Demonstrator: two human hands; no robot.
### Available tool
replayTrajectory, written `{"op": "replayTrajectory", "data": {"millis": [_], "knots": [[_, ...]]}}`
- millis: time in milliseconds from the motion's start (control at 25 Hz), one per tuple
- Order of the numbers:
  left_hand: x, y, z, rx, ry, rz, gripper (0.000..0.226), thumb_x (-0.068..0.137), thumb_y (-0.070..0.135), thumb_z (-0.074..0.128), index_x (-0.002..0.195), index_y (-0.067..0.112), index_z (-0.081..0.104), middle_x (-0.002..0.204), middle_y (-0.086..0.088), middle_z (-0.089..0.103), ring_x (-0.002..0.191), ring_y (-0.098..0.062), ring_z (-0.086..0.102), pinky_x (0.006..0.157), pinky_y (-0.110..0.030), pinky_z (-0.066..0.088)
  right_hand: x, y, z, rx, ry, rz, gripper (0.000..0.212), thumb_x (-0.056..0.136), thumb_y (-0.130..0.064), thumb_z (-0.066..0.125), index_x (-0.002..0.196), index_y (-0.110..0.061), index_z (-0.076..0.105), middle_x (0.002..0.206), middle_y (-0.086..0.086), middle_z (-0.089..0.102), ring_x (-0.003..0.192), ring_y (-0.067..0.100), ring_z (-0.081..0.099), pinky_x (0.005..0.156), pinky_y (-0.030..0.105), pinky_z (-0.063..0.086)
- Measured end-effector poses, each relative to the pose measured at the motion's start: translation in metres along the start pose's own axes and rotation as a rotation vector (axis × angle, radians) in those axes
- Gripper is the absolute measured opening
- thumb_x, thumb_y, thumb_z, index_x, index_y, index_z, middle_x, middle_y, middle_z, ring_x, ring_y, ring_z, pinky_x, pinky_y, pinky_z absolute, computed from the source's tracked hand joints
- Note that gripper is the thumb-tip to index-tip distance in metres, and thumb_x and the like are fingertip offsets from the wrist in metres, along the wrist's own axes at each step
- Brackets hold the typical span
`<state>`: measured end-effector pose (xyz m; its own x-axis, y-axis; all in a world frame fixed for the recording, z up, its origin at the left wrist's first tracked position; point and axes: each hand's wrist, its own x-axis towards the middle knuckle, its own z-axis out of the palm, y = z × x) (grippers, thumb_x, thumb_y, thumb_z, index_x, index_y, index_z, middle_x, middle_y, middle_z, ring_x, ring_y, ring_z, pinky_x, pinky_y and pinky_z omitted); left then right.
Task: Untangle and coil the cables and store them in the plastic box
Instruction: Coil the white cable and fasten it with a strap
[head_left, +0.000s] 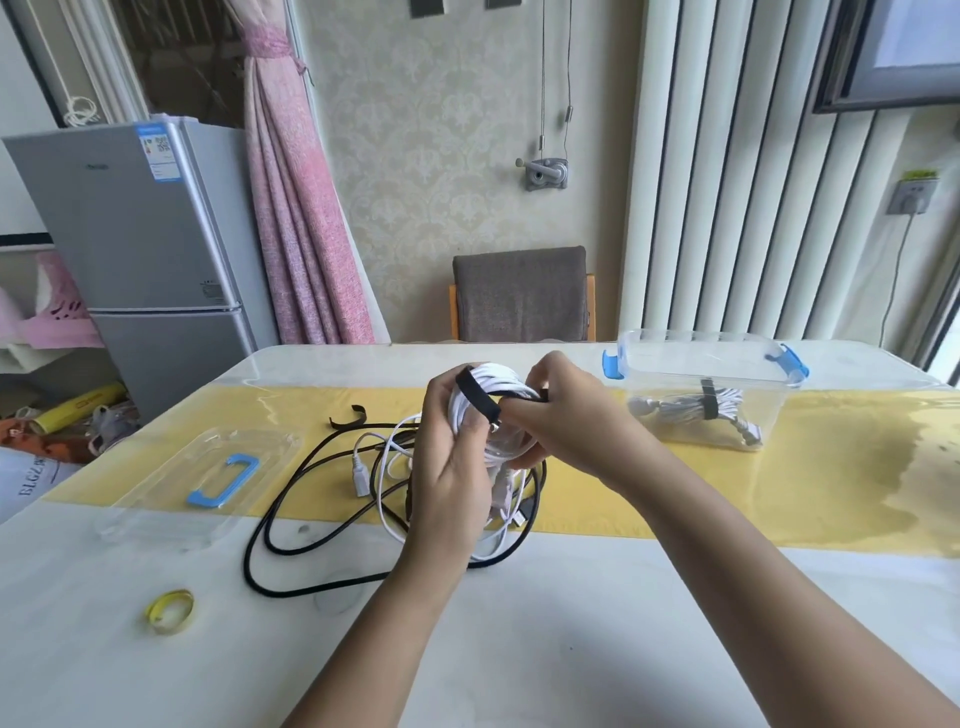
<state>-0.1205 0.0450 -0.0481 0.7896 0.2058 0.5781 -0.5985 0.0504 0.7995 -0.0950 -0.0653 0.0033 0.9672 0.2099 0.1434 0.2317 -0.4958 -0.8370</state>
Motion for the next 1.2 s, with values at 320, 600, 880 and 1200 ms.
{"op": "replayTrajectory", "data": {"millis": [320, 600, 880, 1200], "knots": [[0.006, -0.009, 0.003, -0.402, 0.113, -0.375, 0.02, 0.098, 0.013, 0.04, 0.089, -0.001, 0.053, 0.071, -0.009, 0.058, 0.072, -0.022, 0.06, 0.068, -0.035, 0.046, 0.008, 0.008, 0.01, 0.159, -0.086, 0.086, 0.025, 0.087, -0.012, 0.048, 0.078, 0.009, 0.059, 0.082, 0.026, 0.07, 0.064, 0.031, 0.071, 0.08, 0.05, 0.055], [0.012, 0.008, 0.009, -0.649, 0.107, -0.466, 0.043, 0.101, 0.016, 0.03, 0.063, 0.012, 0.05, 0.051, 0.001, 0.048, 0.046, -0.012, 0.053, 0.045, -0.019, 0.044, 0.007, 0.01, 0.017, -0.015, 0.08, -0.1, 0.026, 0.084, -0.011, 0.045, 0.06, 0.0, 0.051, 0.057, 0.015, 0.058, 0.051, 0.024, 0.056, 0.054, 0.028, 0.042], [0.015, 0.013, 0.012, -0.796, 0.18, -0.55, 0.036, 0.101, 0.01, 0.031, 0.068, 0.011, 0.046, 0.049, 0.002, 0.041, 0.043, -0.007, 0.047, 0.048, -0.015, 0.046, 0.001, 0.012, 0.008, -0.152, 0.062, -0.26, 0.029, 0.089, -0.011, 0.045, 0.06, -0.016, 0.046, 0.06, -0.002, 0.047, 0.056, 0.009, 0.039, 0.053, 0.022, 0.03], [0.017, 0.019, 0.021, -0.744, 0.1, -0.577, 0.033, 0.1, 0.008, 0.031, 0.072, 0.006, 0.048, 0.049, 0.0, 0.043, 0.043, -0.008, 0.05, 0.046, -0.017, 0.047, 0.006, 0.026, 0.003, 0.066, -0.01, -0.17, 0.018, 0.089, -0.011, 0.037, 0.072, -0.013, 0.043, 0.046, -0.006, 0.039, 0.032, 0.014, 0.039, 0.042, 0.026, 0.036]]}}
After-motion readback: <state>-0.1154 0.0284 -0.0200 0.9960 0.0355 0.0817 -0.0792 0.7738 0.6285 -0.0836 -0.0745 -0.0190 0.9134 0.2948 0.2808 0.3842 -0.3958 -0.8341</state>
